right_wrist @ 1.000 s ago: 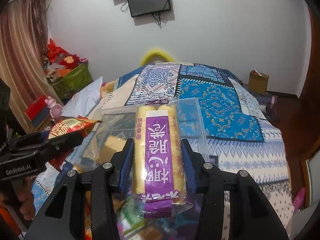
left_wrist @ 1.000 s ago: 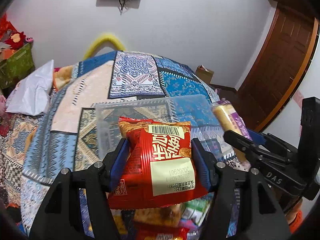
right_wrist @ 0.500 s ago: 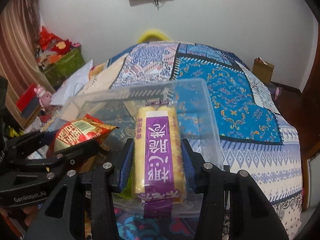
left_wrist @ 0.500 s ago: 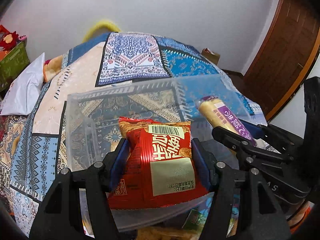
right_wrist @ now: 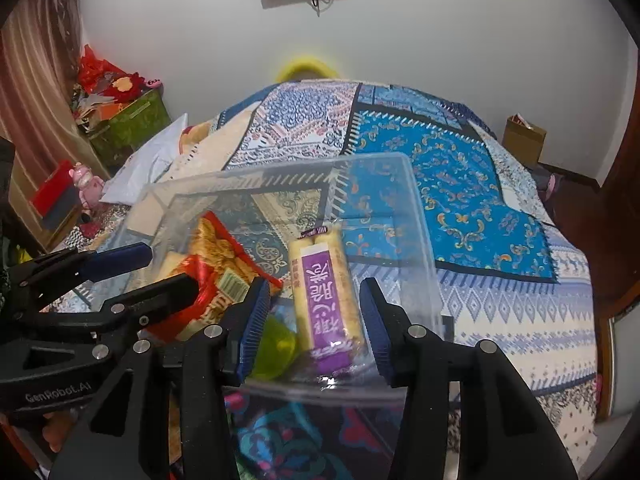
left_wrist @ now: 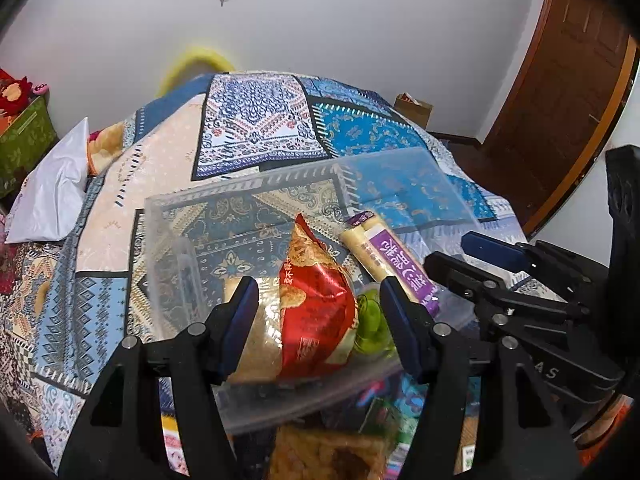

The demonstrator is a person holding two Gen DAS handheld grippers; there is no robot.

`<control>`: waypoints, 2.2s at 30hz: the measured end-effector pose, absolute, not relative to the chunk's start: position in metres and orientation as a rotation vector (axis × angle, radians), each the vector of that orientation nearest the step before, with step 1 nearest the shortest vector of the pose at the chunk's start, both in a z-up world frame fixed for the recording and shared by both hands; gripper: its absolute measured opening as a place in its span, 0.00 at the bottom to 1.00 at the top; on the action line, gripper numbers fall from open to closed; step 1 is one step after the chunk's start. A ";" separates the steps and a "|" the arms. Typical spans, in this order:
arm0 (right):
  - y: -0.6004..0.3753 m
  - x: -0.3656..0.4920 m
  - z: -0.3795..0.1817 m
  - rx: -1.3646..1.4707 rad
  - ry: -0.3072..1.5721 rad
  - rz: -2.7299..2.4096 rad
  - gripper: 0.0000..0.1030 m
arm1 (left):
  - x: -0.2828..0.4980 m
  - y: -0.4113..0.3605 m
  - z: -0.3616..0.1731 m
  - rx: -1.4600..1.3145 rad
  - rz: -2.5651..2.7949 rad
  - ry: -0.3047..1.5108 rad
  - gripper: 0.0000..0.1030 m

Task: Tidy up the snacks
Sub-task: 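Place the red bag into the clear box with the left tool while the right places the wafer roll, then grasp the large red printed snack bag with the left tool while the right grasps the biscuit roll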

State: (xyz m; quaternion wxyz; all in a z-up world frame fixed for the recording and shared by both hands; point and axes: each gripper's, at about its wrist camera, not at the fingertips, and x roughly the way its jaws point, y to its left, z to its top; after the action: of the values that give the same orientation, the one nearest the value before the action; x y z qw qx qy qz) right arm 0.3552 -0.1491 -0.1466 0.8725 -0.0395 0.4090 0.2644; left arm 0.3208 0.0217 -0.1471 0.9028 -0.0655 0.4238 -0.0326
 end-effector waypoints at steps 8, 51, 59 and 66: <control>-0.165 0.318 -0.117 -0.091 0.814 0.551 0.43 | 0.281 0.026 -0.118 -0.119 -0.045 0.843 0.61; -0.189 0.211 -0.186 -0.097 0.980 0.543 0.58 | 0.158 -0.007 -0.206 -0.051 -0.162 1.101 0.75; -0.207 0.214 -0.198 -0.164 1.001 0.483 0.39 | 0.167 -0.014 -0.219 -0.002 -0.139 1.114 0.80; -0.205 0.213 -0.201 -0.154 0.984 0.466 0.34 | 0.171 -0.005 -0.225 -0.063 -0.135 1.106 0.74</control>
State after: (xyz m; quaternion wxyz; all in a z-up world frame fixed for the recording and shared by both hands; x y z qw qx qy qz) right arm 0.2129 -0.2047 -0.2012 0.8525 -0.0733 0.4678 0.2215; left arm 0.1715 -0.0048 -0.2246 0.8484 -0.0299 0.5246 -0.0639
